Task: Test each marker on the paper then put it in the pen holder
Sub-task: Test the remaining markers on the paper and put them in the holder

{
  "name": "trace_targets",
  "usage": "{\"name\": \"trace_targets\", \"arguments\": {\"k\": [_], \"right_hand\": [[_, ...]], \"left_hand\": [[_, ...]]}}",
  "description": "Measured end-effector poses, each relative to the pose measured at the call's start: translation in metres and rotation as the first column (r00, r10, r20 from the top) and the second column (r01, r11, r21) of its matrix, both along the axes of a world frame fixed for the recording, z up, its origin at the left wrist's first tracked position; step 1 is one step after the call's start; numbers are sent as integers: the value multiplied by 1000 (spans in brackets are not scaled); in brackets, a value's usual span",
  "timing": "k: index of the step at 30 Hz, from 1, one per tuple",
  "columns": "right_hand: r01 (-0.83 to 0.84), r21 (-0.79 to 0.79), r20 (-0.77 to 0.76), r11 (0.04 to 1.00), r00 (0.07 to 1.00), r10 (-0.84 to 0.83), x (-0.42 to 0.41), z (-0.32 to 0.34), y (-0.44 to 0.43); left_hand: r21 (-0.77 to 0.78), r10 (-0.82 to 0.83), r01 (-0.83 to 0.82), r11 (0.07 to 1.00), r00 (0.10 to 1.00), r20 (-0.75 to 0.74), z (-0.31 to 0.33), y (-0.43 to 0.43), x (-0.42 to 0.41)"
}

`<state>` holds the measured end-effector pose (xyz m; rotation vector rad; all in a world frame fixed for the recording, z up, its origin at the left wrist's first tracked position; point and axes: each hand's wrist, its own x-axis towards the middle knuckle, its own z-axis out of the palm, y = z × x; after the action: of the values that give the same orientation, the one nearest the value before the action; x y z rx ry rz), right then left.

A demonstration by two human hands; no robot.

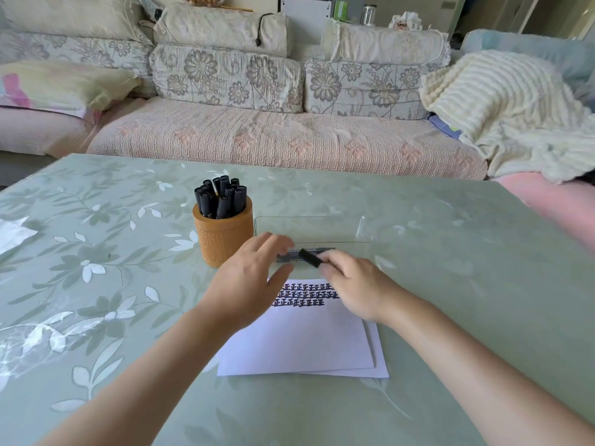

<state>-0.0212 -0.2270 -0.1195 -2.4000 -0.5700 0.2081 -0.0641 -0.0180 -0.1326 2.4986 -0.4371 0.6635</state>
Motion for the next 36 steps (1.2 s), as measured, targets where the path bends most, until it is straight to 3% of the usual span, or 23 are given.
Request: {"name": "trace_targets", "arguments": {"k": [4, 12, 16, 19, 22, 25, 27, 29, 31, 34, 36], "right_hand": [[-91, -40, -21, 995, 996, 90, -6, 2, 2], [-202, -130, 52, 971, 976, 210, -7, 4, -2], [-202, -200, 265, 959, 931, 252, -5, -2, -1], [-170, -284, 497, 944, 815, 297, -3, -2, -1], [-181, -291, 609, 939, 722, 328, -3, 3, 0], [-186, -263, 542, 947, 783, 304, -8, 6, 6], [-207, -178, 344, 962, 903, 258, -7, 7, 9], [-216, -80, 198, 973, 953, 228, -5, 8, 10], [-226, -139, 273, 964, 927, 257, -4, 5, 12], [-199, -248, 523, 948, 796, 304, -6, 2, 14], [-177, -258, 559, 950, 774, 296, -4, 2, 11]], "left_hand": [[144, -81, 80, 986, 997, -3, 0, -1, -4], [242, -132, 147, 959, 988, -76, -5, 0, -2], [205, -121, 161, 966, 973, -196, -2, -1, -1], [115, -94, 136, 984, 946, -309, 1, -1, 0], [2, -139, 150, 989, 925, -354, 6, 3, 2], [101, -165, 192, 976, 960, -227, 8, 12, 3], [201, -176, 200, 959, 976, -130, 8, 19, 3], [213, -185, 205, 955, 977, -111, 6, 23, 3], [177, -178, 205, 963, 971, -158, 6, 24, 0], [137, -136, 178, 974, 952, -273, 5, 27, -3], [117, -80, 124, 985, 942, -325, 4, 36, -4]]}}
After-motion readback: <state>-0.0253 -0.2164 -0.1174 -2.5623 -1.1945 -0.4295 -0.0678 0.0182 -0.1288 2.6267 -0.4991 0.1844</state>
